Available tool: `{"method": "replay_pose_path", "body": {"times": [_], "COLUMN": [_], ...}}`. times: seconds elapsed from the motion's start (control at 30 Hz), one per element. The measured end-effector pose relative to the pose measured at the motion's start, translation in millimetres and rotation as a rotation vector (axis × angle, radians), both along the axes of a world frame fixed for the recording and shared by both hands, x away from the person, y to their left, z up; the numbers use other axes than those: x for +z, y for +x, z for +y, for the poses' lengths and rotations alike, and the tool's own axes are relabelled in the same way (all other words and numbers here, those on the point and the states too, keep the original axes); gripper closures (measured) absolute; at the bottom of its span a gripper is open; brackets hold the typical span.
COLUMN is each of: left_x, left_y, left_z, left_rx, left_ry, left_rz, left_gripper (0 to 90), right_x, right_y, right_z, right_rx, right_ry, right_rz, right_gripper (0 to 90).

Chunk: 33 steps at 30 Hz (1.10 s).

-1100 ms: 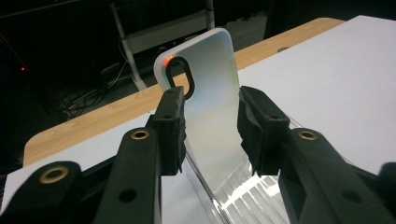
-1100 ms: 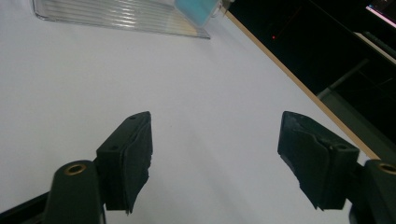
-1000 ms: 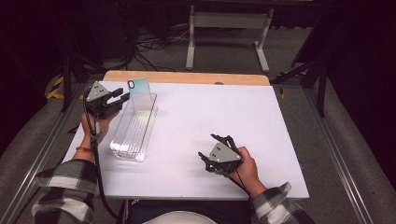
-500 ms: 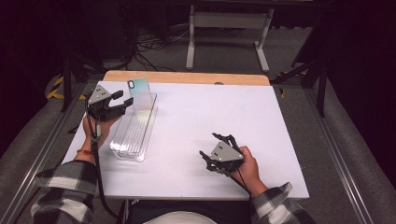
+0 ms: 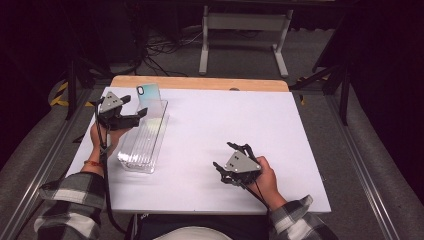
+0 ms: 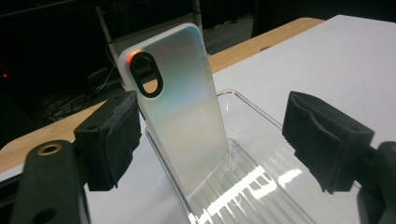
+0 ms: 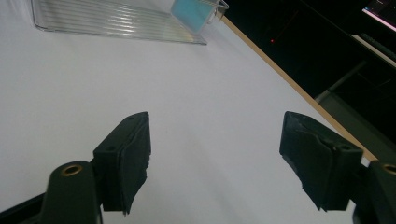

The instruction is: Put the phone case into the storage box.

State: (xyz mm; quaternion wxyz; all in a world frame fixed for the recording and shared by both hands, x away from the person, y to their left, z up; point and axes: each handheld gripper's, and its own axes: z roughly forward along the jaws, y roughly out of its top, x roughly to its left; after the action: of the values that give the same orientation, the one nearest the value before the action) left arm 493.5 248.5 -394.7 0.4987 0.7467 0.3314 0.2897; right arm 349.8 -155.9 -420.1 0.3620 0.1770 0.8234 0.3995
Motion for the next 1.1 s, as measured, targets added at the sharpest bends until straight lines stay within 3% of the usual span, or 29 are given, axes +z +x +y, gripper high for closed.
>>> {"method": "replay_pose_path", "body": {"times": [0.1,0.43,0.6,0.8,1.1], "left_x": [-0.8,1.5,3.9,5.8,7.8], "left_y": [-1.5,-6.7,-9.9,-12.7,-16.9], "left_z": [-2.3,-9.6,-9.1,-11.5,-16.2], "left_rx": [-0.024,-0.067,-0.076,-0.084,-0.123], "left_ry": [-0.021,-0.036,-0.078,-0.072,-0.073], "left_rz": [-0.004,-0.022,-0.038,-0.046,-0.052], "left_gripper": [15.4,8.1,6.8,6.7,7.0], "right_x": [0.4,2.7,4.5,7.0,8.5], "right_y": [-0.4,-1.7,-2.2,-3.1,-2.3], "right_z": [-0.3,-1.9,-2.7,-4.9,-5.4], "right_rx": [0.002,0.008,0.012,0.041,0.027], "right_ry": [0.001,0.02,0.039,0.082,0.096], "right_rz": [-0.002,0.0,0.002,0.011,0.012], "right_gripper": [24.9,24.6,22.3,19.7,15.6]}}
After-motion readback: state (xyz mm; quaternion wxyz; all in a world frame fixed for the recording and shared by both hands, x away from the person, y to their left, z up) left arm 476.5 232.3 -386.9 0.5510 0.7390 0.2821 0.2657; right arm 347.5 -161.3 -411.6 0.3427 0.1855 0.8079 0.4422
